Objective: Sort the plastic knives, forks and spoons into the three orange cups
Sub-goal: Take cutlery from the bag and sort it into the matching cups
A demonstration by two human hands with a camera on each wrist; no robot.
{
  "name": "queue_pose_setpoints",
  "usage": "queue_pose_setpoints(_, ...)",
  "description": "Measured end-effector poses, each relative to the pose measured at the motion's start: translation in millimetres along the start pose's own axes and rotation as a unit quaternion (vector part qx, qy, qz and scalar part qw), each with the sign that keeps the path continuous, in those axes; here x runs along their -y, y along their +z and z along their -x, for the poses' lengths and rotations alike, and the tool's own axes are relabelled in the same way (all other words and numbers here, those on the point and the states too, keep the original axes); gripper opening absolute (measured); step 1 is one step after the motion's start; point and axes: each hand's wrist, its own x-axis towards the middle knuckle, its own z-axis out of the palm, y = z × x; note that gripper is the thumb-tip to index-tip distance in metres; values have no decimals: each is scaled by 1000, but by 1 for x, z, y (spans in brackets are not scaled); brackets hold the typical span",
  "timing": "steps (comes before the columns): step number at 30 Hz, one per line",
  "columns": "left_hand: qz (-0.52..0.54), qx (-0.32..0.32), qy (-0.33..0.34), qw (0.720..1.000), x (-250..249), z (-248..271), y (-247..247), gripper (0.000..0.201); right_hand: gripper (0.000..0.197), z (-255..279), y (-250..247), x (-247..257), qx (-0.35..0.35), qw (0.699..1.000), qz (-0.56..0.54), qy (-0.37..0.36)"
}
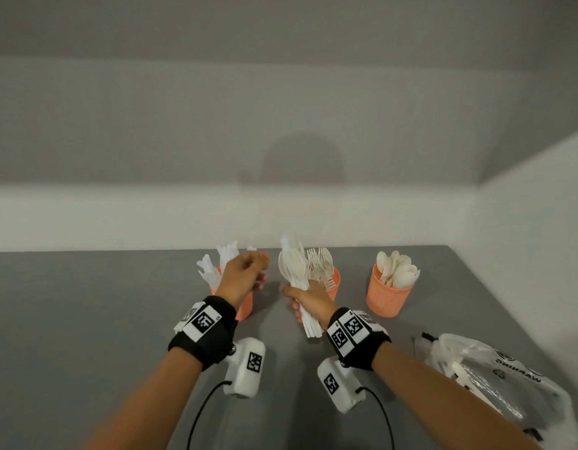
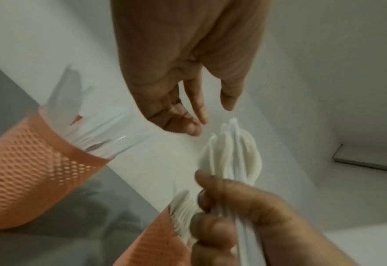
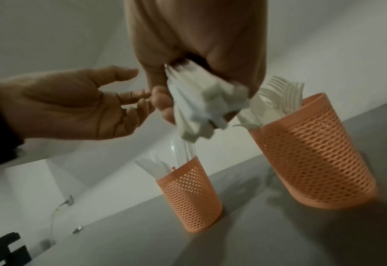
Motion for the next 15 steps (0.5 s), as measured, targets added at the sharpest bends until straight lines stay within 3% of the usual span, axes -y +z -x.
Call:
queue_pose_setpoints(4, 15, -14, 6, 1000, -4, -7, 8, 19, 13, 5, 6, -3, 45, 998, 54, 4)
queue_pose_setpoints(8, 49, -35, -16, 998, 1, -8, 15, 8, 14, 7, 5, -2, 70, 997, 37, 25)
queue_pose_setpoints(12, 80, -38, -24, 996, 7, -10, 14, 13, 16, 16, 2, 4, 137, 984, -71, 93)
queue_pose_setpoints(15, 92, -36, -33, 995, 7, -10, 12, 17, 27, 19, -1, 7, 142, 971, -146, 122)
